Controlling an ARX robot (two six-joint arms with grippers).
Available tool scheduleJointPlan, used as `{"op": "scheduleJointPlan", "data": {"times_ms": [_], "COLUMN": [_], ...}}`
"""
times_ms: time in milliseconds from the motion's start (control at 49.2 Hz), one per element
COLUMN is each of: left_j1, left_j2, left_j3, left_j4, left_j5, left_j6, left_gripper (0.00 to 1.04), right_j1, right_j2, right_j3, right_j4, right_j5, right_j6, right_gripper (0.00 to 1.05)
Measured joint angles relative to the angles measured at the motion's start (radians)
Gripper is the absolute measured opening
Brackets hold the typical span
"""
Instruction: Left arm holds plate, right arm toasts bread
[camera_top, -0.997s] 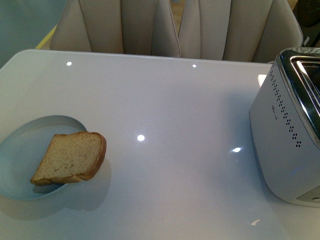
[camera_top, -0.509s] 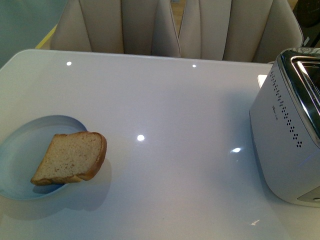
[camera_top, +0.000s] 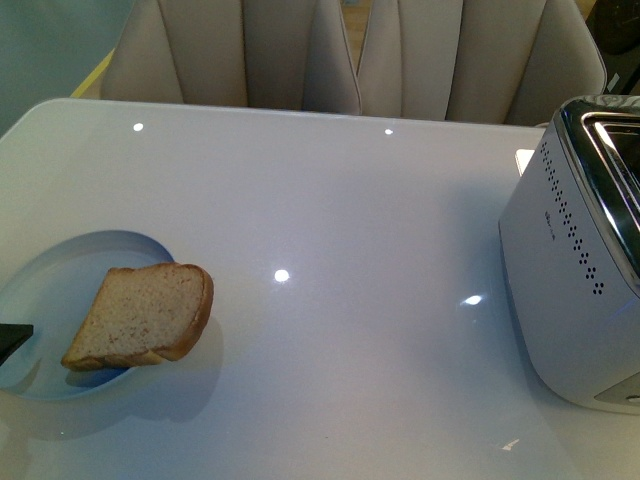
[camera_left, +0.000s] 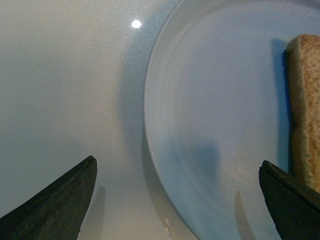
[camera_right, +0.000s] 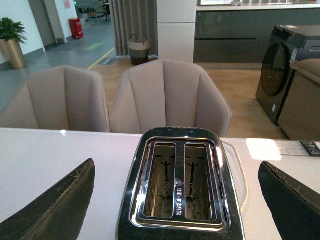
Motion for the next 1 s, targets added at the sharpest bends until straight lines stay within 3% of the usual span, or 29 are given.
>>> {"op": "scheduleJointPlan", "data": {"times_ms": [387, 712, 915, 997], "left_j1": [-0.006, -0.035, -0.035, -0.034], "left_j2": [0.088, 0.1, 0.085, 0.074], "left_j3": [0.038, 0.051, 0.058, 0.058], "left_j4": [0.013, 0.005, -0.033, -0.053], "left_j5": [-0.005, -0.019, 0.02, 0.038], "left_j6": [0.085, 0.04, -0.058, -0.099], "left_gripper": [0.96, 0.3, 0.07, 0.03], "right_j1": [0.0, 0.0, 0.0, 0.0], "right_j2": [0.0, 0.0, 0.0, 0.0], "right_j3": [0.0, 0.0, 0.0, 0.0], "right_j4": [0.0, 0.0, 0.0, 0.0], "right_j5": [0.0, 0.0, 0.0, 0.0], "right_j6": [0.0, 0.0, 0.0, 0.0], "right_gripper": [0.96, 0.96, 0.96, 0.96]}}
